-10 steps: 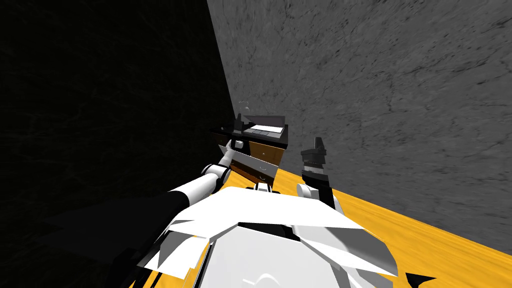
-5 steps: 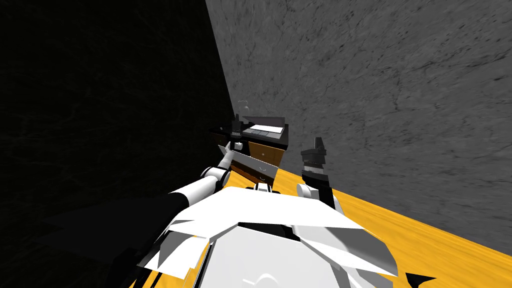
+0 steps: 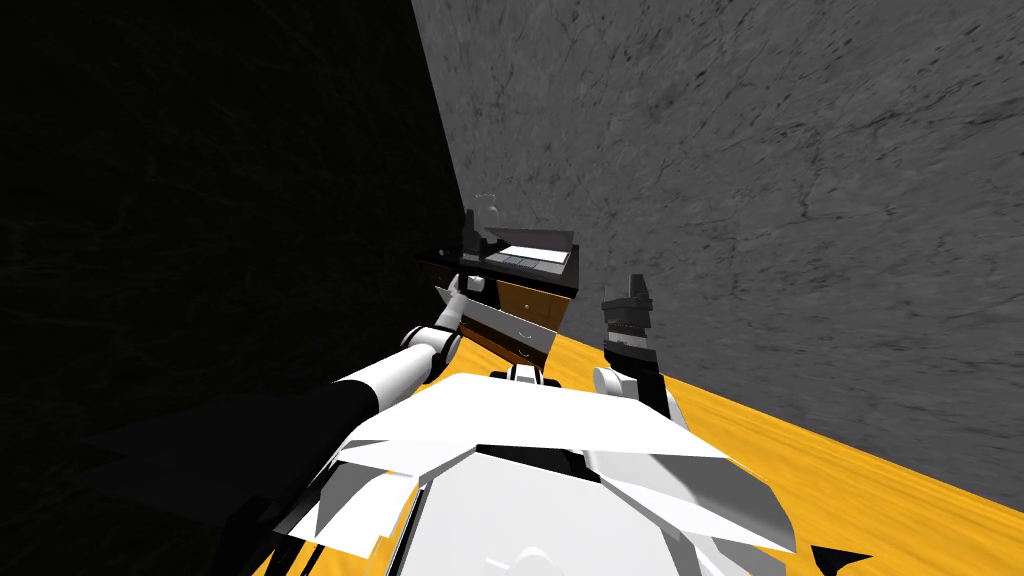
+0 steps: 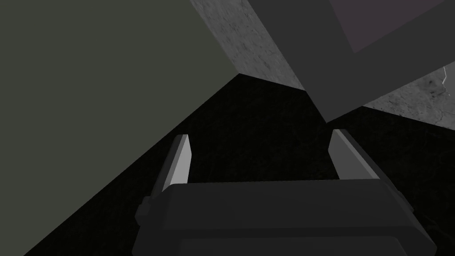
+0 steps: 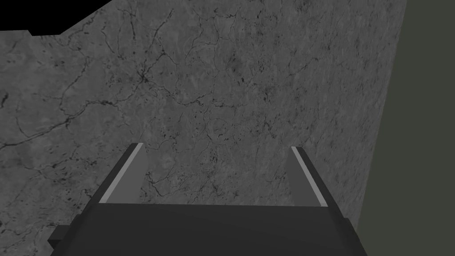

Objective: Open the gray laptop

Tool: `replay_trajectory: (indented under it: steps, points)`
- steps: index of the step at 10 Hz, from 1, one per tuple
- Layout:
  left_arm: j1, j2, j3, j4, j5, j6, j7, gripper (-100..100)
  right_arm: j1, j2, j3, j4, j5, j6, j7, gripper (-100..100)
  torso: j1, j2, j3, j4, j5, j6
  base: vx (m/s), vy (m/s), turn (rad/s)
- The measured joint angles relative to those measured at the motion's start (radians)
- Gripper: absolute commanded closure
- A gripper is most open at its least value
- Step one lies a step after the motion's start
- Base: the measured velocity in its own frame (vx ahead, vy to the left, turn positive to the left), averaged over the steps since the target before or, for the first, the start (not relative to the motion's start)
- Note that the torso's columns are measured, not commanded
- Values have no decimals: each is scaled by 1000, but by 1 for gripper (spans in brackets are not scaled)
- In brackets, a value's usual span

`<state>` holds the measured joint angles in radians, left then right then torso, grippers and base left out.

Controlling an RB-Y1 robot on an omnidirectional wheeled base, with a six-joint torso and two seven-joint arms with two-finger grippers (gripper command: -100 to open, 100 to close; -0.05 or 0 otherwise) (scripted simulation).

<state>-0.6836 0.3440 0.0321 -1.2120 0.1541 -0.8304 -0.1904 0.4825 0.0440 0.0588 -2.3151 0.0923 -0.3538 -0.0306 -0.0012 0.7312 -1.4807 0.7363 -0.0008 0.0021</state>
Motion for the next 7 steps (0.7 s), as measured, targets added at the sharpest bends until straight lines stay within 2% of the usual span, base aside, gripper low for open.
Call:
replay_trajectory:
  steps: [1, 2, 7]
  points:
    - [-17, 7, 3, -7, 2, 24, 2, -100, 0, 0, 0, 0, 0, 0, 0, 0, 0, 2, 2, 1, 0, -1, -8, -2, 10]
    - [-19, 9, 4, -8, 2, 29, 3, 0, 0, 0, 0, 0, 0, 0, 0, 0, 1, 3, 3, 0, 1, -1, 0, 0, 0]
    - [-19, 9, 4, -10, 2, 28, 3, 0, 0, 0, 0, 0, 0, 0, 0, 0, 1, 5, 4, 1, 1, -2, 0, 0, 0]
